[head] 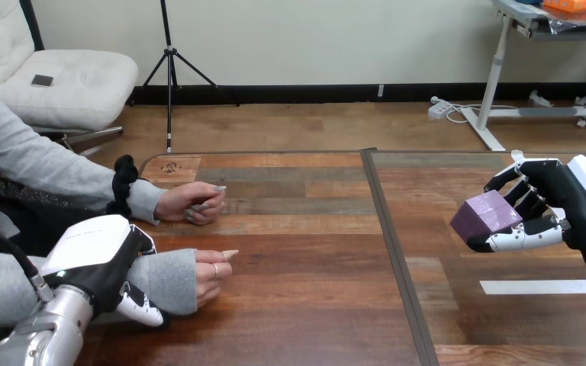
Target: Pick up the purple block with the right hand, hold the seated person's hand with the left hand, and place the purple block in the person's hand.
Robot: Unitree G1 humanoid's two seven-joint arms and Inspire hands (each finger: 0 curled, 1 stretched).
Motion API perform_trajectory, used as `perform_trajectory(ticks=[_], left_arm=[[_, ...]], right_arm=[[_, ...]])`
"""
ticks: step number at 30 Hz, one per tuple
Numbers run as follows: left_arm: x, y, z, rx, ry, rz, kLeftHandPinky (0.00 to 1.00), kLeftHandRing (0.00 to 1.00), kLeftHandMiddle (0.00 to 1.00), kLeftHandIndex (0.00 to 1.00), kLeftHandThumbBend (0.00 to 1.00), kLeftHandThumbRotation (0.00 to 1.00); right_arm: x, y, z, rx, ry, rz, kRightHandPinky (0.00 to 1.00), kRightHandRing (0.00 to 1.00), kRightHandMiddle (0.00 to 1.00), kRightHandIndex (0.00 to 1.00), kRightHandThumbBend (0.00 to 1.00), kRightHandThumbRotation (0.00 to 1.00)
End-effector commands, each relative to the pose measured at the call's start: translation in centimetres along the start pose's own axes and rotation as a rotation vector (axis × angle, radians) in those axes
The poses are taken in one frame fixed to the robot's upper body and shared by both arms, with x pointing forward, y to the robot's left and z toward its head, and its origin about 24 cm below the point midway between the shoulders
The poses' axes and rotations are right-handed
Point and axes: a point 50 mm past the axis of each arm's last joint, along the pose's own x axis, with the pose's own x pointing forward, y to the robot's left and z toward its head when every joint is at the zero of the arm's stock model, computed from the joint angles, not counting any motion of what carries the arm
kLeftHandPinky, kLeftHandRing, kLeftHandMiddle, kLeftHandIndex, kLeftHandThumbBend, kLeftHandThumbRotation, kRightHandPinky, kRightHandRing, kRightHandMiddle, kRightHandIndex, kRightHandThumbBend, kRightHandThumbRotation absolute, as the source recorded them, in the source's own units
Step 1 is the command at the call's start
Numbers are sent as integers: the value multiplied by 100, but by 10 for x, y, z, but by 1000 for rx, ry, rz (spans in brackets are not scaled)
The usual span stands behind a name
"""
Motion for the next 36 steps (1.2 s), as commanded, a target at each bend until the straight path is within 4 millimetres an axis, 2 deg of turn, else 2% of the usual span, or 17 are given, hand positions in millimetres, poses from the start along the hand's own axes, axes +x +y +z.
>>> perform_trajectory(ticks=[1,9,19,36], left_arm=[[-1,34,12,-1,-47,164,17,24,34,38,81,0],[-4,38,15,-65,-103,255,17,25,35,38,81,0],[-7,35,19,-115,-212,511,20,26,33,35,87,0],[-7,25,24,-167,-289,684,19,25,30,33,80,0]], right_arm=[[16,-24,27,-28,-119,-83,34,37,41,44,83,0],[16,-23,28,-20,-121,-78,32,36,40,44,83,0],[17,-20,28,-16,-112,-72,33,36,41,44,83,0],[18,-14,29,-12,-118,-56,31,35,40,44,82,0]])
